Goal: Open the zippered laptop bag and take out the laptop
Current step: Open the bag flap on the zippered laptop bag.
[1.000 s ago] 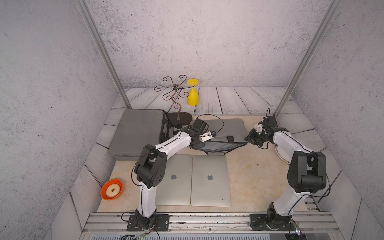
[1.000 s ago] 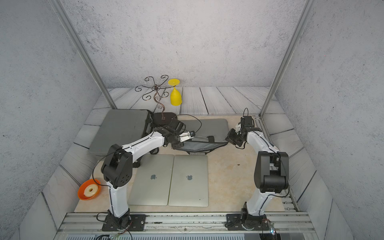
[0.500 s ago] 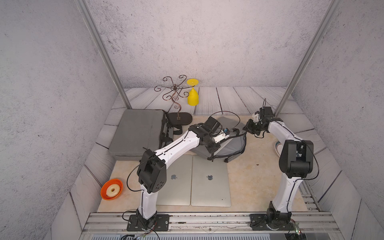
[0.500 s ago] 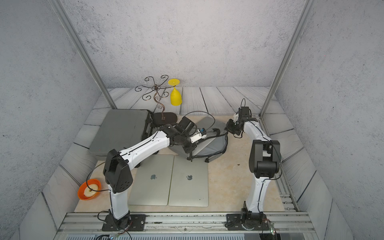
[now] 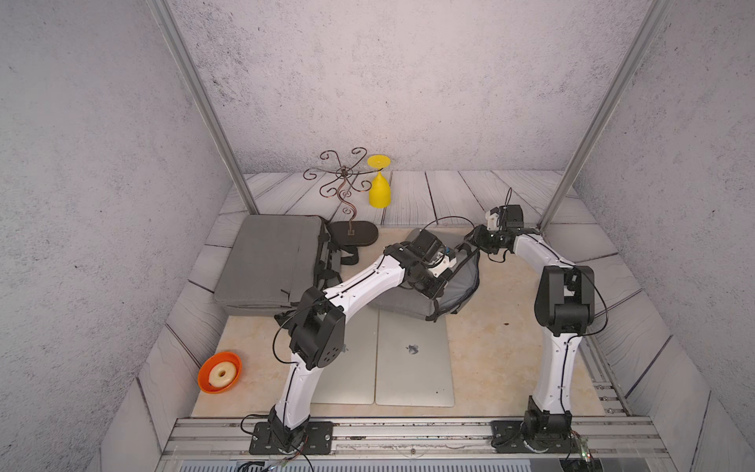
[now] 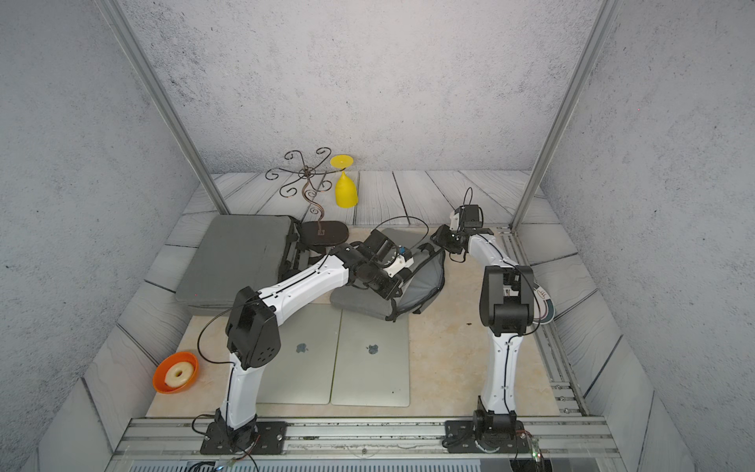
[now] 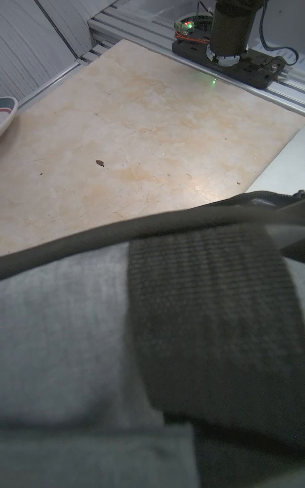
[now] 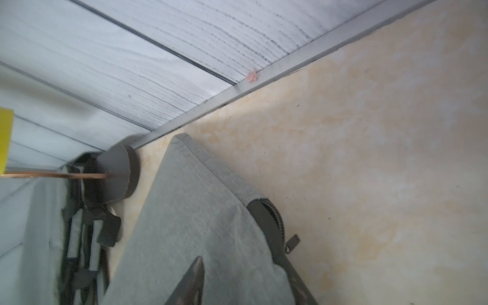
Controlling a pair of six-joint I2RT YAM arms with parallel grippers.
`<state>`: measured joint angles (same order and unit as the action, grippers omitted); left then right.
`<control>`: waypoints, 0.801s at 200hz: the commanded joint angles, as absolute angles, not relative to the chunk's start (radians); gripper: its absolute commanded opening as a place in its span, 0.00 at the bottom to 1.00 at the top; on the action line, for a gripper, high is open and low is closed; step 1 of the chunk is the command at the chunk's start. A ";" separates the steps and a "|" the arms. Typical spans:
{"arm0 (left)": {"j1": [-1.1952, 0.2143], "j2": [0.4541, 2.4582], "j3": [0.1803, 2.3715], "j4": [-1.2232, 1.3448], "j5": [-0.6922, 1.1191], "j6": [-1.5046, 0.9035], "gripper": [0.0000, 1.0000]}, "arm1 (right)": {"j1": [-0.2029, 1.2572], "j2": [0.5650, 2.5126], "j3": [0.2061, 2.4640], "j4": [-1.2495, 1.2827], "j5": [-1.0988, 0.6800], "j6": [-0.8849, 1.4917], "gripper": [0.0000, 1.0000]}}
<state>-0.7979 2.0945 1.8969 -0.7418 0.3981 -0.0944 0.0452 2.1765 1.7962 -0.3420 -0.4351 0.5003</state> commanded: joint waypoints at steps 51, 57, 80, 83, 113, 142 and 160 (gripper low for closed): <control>-0.770 2.159 1.949 -0.552 0.504 -0.333 0.00 | -0.022 2.115 1.841 -0.362 -0.521 0.568 0.74; -0.768 2.164 1.949 -0.550 0.501 -0.333 0.00 | -0.026 2.100 1.845 -0.377 -0.521 0.566 0.74; -0.747 2.176 1.943 -0.526 0.508 -0.375 0.00 | -0.048 2.027 1.815 -0.434 -0.498 0.551 0.75; -0.742 2.177 1.941 -0.519 0.512 -0.383 0.00 | -0.051 2.016 1.802 -0.434 -0.499 0.555 0.75; -0.723 2.177 1.948 -0.494 0.516 -0.404 0.00 | -0.074 1.879 1.657 -0.445 -0.497 0.553 0.75; -0.710 2.174 1.955 -0.475 0.524 -0.425 0.00 | -0.087 1.785 1.492 -0.427 -0.586 0.577 0.71; -0.709 2.169 1.962 -0.466 0.531 -0.436 0.00 | -0.081 1.770 1.382 -0.360 -0.677 0.643 0.64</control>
<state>-0.7185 2.1750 1.9106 -0.5392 0.4988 -0.4088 -0.0875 1.8050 1.5040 -0.3992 -0.5503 0.5724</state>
